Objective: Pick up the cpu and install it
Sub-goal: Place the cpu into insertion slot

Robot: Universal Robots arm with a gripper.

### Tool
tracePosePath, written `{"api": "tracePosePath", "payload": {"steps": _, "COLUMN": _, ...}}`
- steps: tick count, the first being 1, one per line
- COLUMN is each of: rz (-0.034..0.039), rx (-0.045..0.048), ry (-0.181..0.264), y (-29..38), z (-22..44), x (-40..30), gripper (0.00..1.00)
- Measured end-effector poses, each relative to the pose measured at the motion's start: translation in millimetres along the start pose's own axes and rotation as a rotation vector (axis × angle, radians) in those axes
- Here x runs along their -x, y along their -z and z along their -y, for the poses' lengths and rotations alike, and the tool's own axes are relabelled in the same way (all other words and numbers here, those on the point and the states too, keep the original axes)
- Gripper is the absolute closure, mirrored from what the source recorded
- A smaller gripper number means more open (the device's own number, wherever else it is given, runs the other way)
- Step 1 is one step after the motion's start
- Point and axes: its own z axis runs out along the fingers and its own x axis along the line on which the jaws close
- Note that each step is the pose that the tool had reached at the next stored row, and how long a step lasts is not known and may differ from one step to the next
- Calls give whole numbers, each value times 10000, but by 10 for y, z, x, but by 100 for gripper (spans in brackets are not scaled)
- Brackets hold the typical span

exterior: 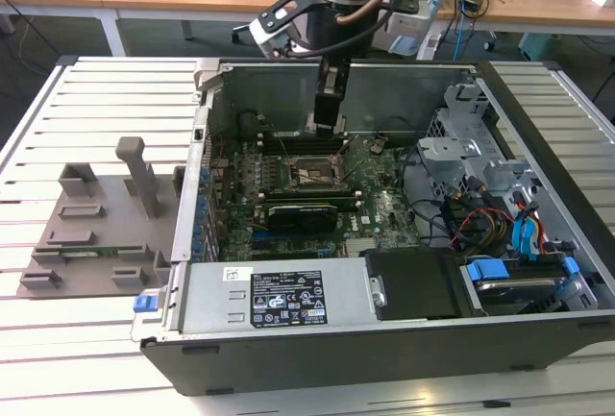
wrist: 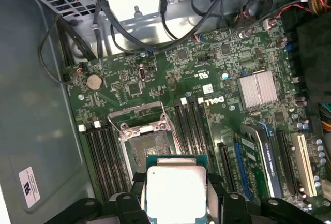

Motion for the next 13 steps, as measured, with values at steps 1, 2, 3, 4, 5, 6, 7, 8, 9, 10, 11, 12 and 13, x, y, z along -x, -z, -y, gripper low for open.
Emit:
{"api": "tracePosePath", "payload": {"steps": 1, "rz": -1, "rx": -1, "ry": -70, "y": 0, "z": 0, "x": 0, "gripper": 45}}
{"api": "tracePosePath", "payload": {"steps": 2, "rz": -2, "rx": -2, "ry": -135, "y": 0, "z": 0, "x": 0, "gripper": 45}}
{"api": "tracePosePath", "payload": {"steps": 3, "rz": -3, "rx": -3, "ry": -260, "y": 0, "z": 0, "x": 0, "gripper": 45}}
{"api": "tracePosePath", "payload": {"steps": 4, "rz": -6, "rx": -5, "ry": -341, "y": -1, "z": 0, "x": 0, "gripper": 45}}
{"api": "tracePosePath", "payload": {"steps": 5, "rz": -6, "rx": -6, "ry": -413, "y": -1, "z": 0, "x": 0, "gripper": 45}}
{"api": "tracePosePath", "payload": {"steps": 6, "rz": -7, "rx": -7, "ry": -498, "y": -1, "z": 0, "x": 0, "gripper": 45}}
{"api": "tracePosePath", "payload": {"steps": 7, "rz": -9, "rx": -8, "ry": -572, "y": -1, "z": 0, "x": 0, "gripper": 45}}
{"api": "tracePosePath", "payload": {"steps": 8, "rz": -9, "rx": -9, "ry": -621, "y": -1, "z": 0, "x": 0, "gripper": 45}}
{"api": "tracePosePath", "payload": {"steps": 9, "rz": -9, "rx": -9, "ry": -565, "y": -1, "z": 0, "x": 0, "gripper": 45}}
{"api": "tracePosePath", "payload": {"steps": 10, "rz": -6, "rx": -7, "ry": -418, "y": -1, "z": 0, "x": 0, "gripper": 45}}
{"api": "tracePosePath", "payload": {"steps": 11, "rz": -2, "rx": -4, "ry": -237, "y": -1, "z": -1, "x": 1, "gripper": 45}}
{"api": "tracePosePath", "payload": {"steps": 12, "rz": 2, "rx": 2, "ry": 111, "y": -4, "z": -1, "x": 0, "gripper": 45}}
{"api": "tracePosePath", "payload": {"steps": 13, "rz": 6, "rx": 4, "ry": 301, "y": -5, "z": 0, "x": 0, "gripper": 45}}
